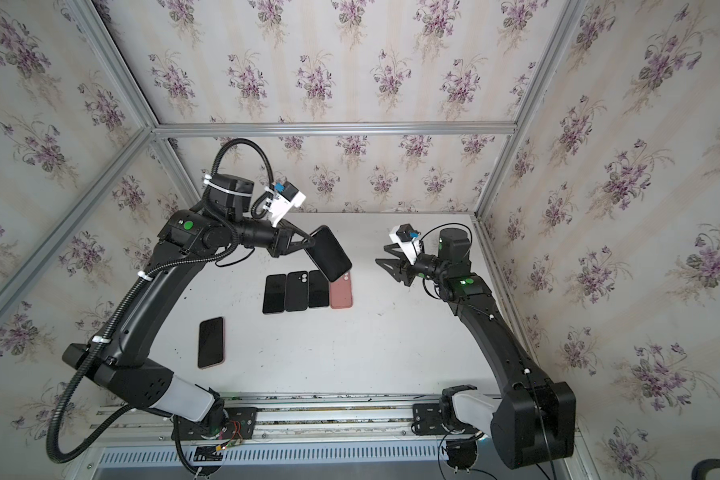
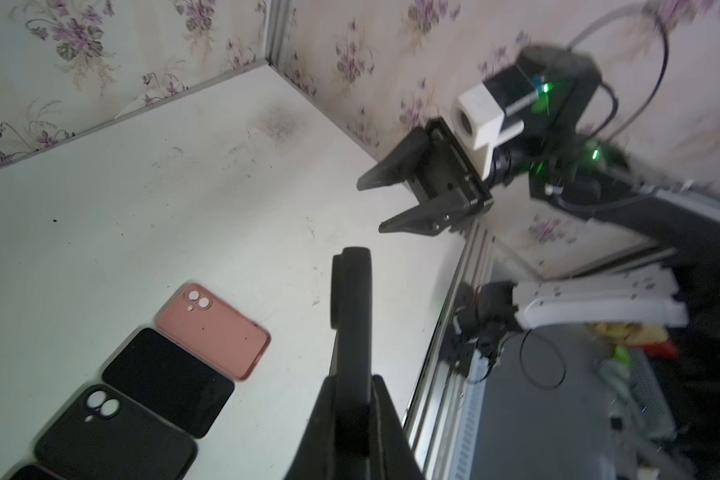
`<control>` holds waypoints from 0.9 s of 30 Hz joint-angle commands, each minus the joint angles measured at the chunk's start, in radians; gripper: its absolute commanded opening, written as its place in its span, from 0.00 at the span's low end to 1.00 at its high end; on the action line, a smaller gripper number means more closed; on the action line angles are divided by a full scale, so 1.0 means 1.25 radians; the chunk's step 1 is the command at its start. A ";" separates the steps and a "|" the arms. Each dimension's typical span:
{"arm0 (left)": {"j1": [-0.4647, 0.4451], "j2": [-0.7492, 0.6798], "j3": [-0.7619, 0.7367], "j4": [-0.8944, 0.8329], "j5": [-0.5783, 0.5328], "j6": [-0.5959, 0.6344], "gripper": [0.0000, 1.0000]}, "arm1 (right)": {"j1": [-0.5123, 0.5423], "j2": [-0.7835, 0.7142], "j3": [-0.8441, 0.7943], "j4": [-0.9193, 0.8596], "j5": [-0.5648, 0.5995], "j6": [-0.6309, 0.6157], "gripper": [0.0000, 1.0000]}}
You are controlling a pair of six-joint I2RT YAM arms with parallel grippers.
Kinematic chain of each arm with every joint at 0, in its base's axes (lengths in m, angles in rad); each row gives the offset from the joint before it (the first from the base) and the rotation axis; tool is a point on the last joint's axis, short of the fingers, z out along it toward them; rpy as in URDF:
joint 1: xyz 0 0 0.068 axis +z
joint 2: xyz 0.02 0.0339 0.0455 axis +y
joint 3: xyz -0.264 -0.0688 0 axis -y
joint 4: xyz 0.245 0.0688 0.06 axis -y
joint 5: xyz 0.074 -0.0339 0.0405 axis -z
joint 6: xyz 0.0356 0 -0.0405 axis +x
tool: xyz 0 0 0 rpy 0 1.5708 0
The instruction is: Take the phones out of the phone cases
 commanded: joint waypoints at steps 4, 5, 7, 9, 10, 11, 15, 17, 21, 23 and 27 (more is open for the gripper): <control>-0.043 -0.035 -0.007 -0.102 -0.055 0.232 0.00 | 0.069 0.024 0.042 -0.327 -0.067 -0.299 0.49; -0.054 -0.037 -0.009 -0.103 -0.054 0.235 0.00 | 0.077 0.028 0.042 -0.324 -0.080 -0.296 0.48; -0.065 -0.040 -0.015 -0.103 -0.026 0.239 0.00 | 0.101 0.040 0.042 -0.319 -0.085 -0.298 0.48; -0.072 -0.040 -0.012 -0.103 0.006 0.236 0.00 | 0.120 0.054 0.042 -0.305 -0.086 -0.298 0.47; -0.074 -0.040 -0.011 -0.103 0.017 0.235 0.00 | 0.125 0.061 0.044 -0.300 -0.089 -0.297 0.46; -0.075 -0.041 -0.009 -0.103 0.028 0.234 0.00 | 0.129 0.070 0.047 -0.291 -0.094 -0.292 0.45; -0.078 -0.044 -0.008 -0.101 0.048 0.232 0.00 | 0.147 0.096 0.068 -0.287 -0.122 -0.288 0.43; -0.079 -0.040 -0.008 -0.099 0.052 0.231 0.00 | 0.155 0.104 0.073 -0.289 -0.124 -0.290 0.43; -0.083 -0.036 -0.007 -0.095 0.064 0.226 0.00 | 0.170 0.117 0.079 -0.284 -0.132 -0.287 0.42; -0.083 -0.034 -0.008 -0.093 0.060 0.226 0.00 | 0.178 0.122 0.086 -0.291 -0.138 -0.286 0.41; -0.083 -0.030 -0.007 -0.093 0.058 0.224 0.00 | 0.183 0.122 0.089 -0.300 -0.141 -0.286 0.38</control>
